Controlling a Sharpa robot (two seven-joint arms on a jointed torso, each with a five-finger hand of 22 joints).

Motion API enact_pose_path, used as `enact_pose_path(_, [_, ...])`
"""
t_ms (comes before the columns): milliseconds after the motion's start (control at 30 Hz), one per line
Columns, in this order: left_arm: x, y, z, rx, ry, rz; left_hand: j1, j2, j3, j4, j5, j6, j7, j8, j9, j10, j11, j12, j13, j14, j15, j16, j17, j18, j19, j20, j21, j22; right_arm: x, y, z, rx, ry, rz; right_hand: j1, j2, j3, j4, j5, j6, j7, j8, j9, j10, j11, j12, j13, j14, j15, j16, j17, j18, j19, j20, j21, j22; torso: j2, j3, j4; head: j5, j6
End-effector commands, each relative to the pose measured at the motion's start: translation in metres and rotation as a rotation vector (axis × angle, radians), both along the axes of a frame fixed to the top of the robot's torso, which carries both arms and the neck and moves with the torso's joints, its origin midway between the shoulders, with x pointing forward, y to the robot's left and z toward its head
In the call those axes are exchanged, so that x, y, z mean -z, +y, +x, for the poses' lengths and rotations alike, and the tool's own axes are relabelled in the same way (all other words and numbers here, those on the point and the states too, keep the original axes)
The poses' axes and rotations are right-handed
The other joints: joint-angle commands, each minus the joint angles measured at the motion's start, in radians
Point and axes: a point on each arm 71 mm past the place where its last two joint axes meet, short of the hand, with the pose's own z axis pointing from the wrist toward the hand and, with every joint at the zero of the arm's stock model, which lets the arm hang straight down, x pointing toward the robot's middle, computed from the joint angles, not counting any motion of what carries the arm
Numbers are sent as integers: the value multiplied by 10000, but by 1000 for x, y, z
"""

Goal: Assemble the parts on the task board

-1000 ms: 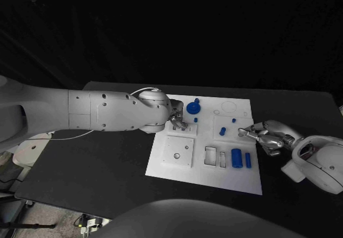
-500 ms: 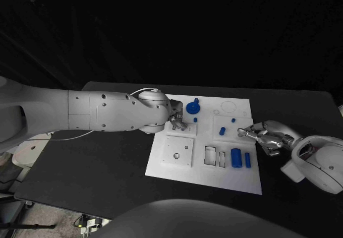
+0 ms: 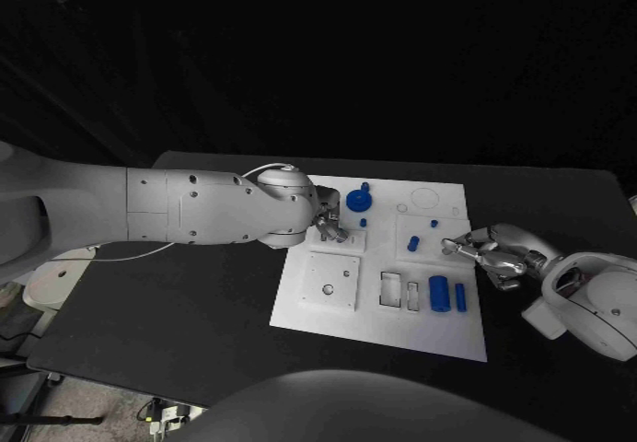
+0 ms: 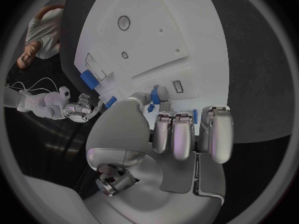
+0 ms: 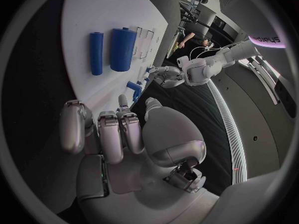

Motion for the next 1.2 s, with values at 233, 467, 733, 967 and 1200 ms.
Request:
enact_pose_path(233, [2, -2, -3, 81, 203, -74, 123, 8, 71, -25, -64, -83, 1, -15, 13, 1077, -33, -56, 2629, 1073, -32, 25, 2631, 0, 677, -55, -61, 2435, 0, 1, -1, -129, 2, 18, 42, 49, -42, -2, 45, 3, 89, -20, -16, 1040, 70, 38, 2631, 1044, 41, 35, 2628, 130, -47, -9, -49, 1756, -4, -1, 0, 17, 1])
enact_pose_path(467, [1, 0, -4, 8, 64, -218, 118, -20, 93, -18, -10, -95, 9, -15, 18, 1077, -25, -56, 2629, 1073, -27, 25, 2631, 0, 676, -51, -63, 2435, 1, 1, -1, -135, 23, 10, 34, 56, -47, -2, 47, 9, 92, -18, -21, 1040, 75, 38, 2631, 1044, 43, 35, 2628, 132, -51, -7, -55, 1754, -1, -3, 1, 1, 1])
enact_pose_path(733, [0, 0, -4, -18, 3, -265, 112, -38, 103, -15, 23, -100, 12, -15, 20, 1077, -21, -56, 2629, 1073, -26, 25, 2631, 0, 675, -48, -64, 2435, 2, 0, -1, -129, 57, -10, 34, 56, -47, -2, 47, 9, 92, -18, -21, 1040, 75, 38, 2631, 1044, 43, 35, 2628, 132, -51, -7, -55, 1754, -4, -5, 1, 6, 1])
enact_pose_path(967, [-1, 1, -4, -62, -122, -334, 95, -51, 132, -4, 95, -95, 17, -8, 25, 1077, -17, -56, 2629, 1073, -21, 25, 2631, -1, 677, -45, -60, 2436, 3, 0, -2, -129, 109, -37, 31, 63, -47, -1, 49, 10, 93, -18, -23, 1040, 76, 38, 2631, 1044, 44, 35, 2628, 134, -56, -7, -62, 1752, -6, -10, -2, 17, 1])
enact_pose_path(1200, [-1, 3, -5, -92, 141, -448, 60, -109, 150, -5, 179, -51, 11, 18, 35, 1077, -16, -56, 2629, 1073, -18, 25, 2631, -4, 684, -42, -48, 2440, 4, -1, -2, -111, 123, -38, 31, 63, -47, -1, 49, 10, 93, -18, -23, 1040, 76, 38, 2631, 1044, 44, 35, 2628, 134, -56, -7, -62, 1752, -16, -3, 0, 31, 1])
